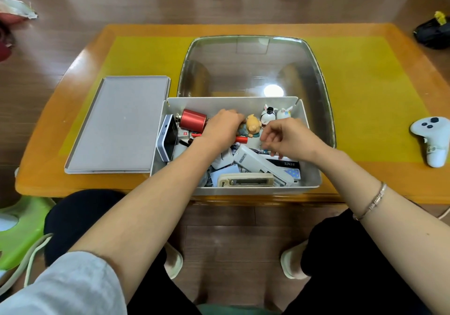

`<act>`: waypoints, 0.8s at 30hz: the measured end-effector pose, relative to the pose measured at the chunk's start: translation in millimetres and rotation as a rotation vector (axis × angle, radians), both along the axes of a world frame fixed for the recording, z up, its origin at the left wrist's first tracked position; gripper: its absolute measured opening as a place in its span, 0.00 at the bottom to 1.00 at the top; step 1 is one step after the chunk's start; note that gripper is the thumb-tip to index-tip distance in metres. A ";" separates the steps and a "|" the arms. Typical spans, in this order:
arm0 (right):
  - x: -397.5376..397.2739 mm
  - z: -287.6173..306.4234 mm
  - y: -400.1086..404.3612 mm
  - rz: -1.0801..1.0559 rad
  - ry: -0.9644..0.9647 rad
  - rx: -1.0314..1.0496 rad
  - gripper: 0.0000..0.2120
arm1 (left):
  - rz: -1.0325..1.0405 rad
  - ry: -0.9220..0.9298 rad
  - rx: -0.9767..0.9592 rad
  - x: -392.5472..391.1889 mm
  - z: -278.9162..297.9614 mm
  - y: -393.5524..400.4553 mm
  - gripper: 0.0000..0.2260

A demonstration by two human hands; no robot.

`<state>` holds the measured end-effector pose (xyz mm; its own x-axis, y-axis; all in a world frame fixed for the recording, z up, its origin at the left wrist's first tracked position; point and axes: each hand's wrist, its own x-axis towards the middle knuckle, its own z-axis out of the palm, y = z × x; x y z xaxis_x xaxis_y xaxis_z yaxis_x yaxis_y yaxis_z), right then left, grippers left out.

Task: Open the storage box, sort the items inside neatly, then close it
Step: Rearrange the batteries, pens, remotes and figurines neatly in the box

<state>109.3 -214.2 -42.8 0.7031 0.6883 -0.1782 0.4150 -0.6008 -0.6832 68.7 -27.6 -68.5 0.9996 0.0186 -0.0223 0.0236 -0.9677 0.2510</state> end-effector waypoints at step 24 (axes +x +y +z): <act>58.7 8.8 1.4 -0.030 -0.768 -0.431 0.10 | 0.049 -0.075 -0.026 -4.8 -6.4 -3.6 0.17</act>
